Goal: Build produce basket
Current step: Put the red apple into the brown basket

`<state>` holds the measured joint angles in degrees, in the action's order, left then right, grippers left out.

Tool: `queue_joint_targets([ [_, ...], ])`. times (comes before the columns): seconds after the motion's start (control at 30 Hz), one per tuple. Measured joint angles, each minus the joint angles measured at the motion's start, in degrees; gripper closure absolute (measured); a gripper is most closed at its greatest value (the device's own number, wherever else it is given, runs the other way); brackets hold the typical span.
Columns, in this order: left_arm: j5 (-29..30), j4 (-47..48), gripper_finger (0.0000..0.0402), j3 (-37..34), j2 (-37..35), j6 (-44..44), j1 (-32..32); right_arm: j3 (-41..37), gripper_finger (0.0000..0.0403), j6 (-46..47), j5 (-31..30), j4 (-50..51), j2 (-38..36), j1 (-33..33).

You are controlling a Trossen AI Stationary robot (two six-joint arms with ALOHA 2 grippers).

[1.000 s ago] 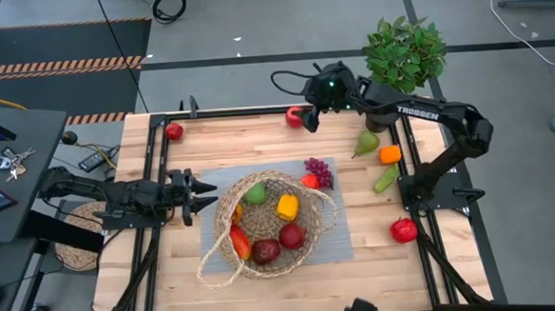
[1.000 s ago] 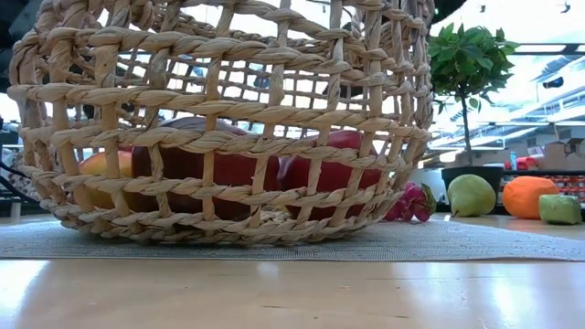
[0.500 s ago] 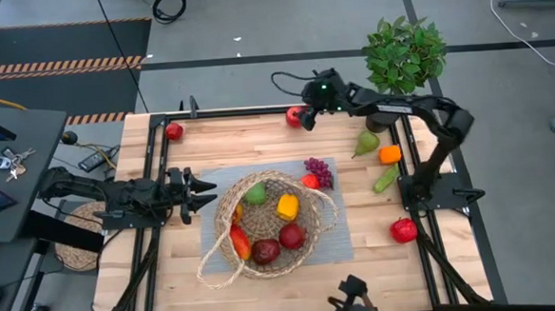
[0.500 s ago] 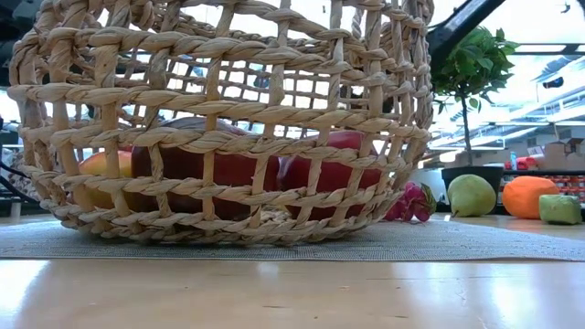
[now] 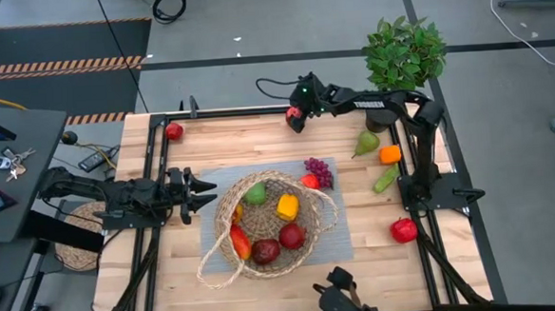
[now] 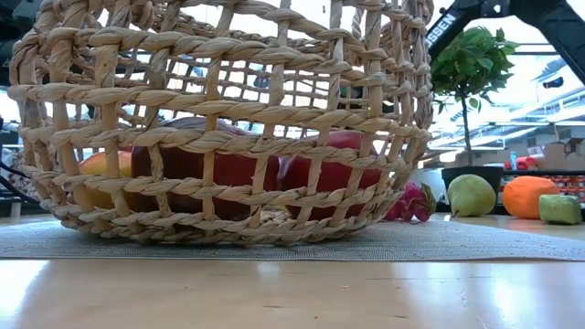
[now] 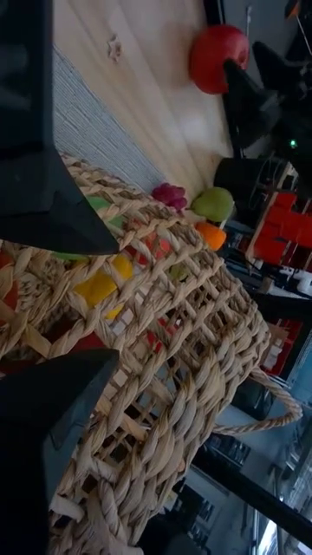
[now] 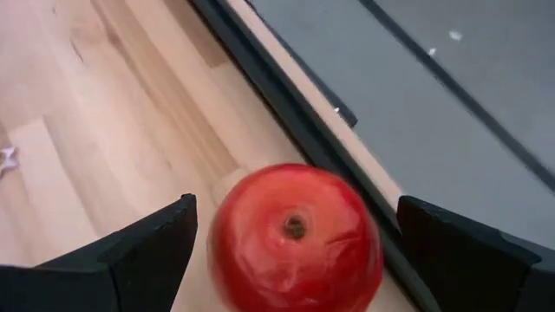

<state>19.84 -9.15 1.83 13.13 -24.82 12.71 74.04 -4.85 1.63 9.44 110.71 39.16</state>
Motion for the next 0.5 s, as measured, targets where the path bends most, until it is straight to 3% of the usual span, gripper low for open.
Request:
queue_joint_targets([
  [0.5,0.0,0.0,0.0208,0.0,0.0,0.0,0.0,0.2,0.0019,1.8,2.3,3.7,2.5,0.3],
])
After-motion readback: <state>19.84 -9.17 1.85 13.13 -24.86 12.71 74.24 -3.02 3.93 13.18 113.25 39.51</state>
